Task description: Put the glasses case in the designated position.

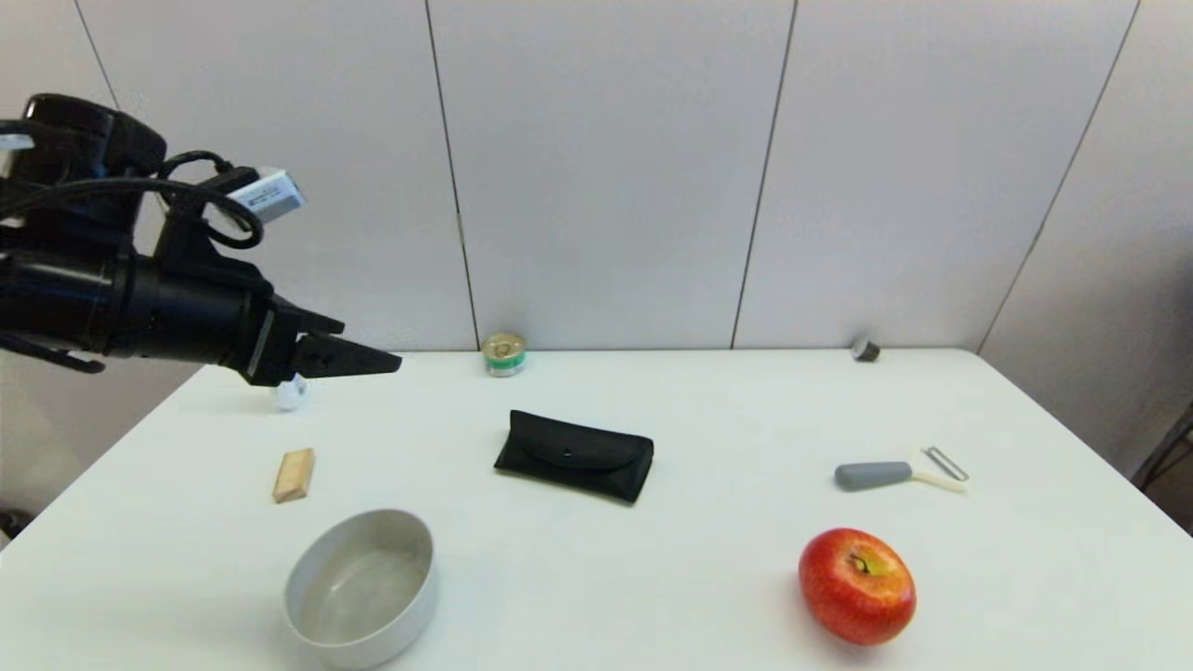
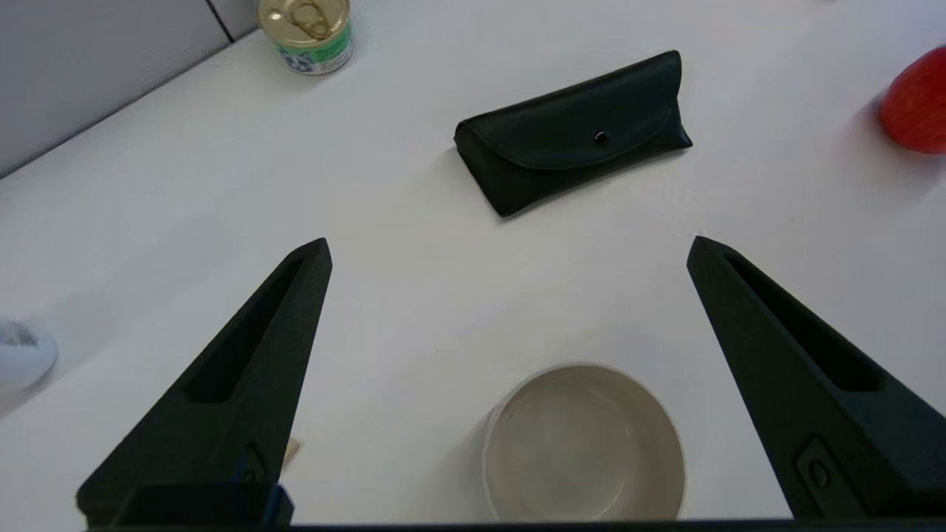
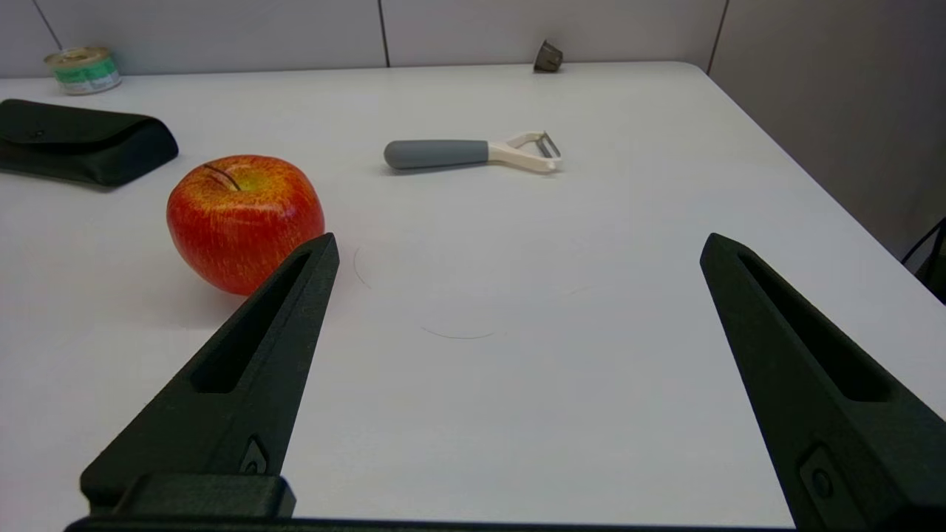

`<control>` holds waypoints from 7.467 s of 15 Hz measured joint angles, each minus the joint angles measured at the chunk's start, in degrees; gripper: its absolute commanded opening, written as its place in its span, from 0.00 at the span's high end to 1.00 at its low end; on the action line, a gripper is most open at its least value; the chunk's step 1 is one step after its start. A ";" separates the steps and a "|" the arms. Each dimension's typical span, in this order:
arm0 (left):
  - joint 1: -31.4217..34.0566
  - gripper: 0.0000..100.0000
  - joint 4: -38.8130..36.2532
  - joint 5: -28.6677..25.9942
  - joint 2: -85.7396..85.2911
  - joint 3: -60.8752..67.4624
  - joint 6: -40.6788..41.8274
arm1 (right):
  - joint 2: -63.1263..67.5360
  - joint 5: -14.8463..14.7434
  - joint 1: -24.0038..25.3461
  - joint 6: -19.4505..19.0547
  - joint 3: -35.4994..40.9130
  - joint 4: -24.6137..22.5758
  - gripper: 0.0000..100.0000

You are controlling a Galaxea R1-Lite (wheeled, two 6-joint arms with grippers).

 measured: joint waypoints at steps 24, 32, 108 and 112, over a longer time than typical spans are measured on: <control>0.43 0.00 38.51 -0.50 27.19 -39.90 29.71 | 0.00 0.02 0.00 -0.04 0.00 -0.02 0.00; -2.63 0.00 38.40 -2.46 30.76 -39.88 42.80 | 0.00 -0.04 0.00 -0.02 0.00 0.00 0.00; -14.76 1.00 20.14 3.91 29.81 -38.17 21.09 | 0.00 -0.01 0.00 -0.02 0.00 -0.02 0.00; -10.93 1.00 22.54 8.42 21.47 -34.87 9.18 | 0.00 0.00 0.00 -0.02 0.00 0.00 0.00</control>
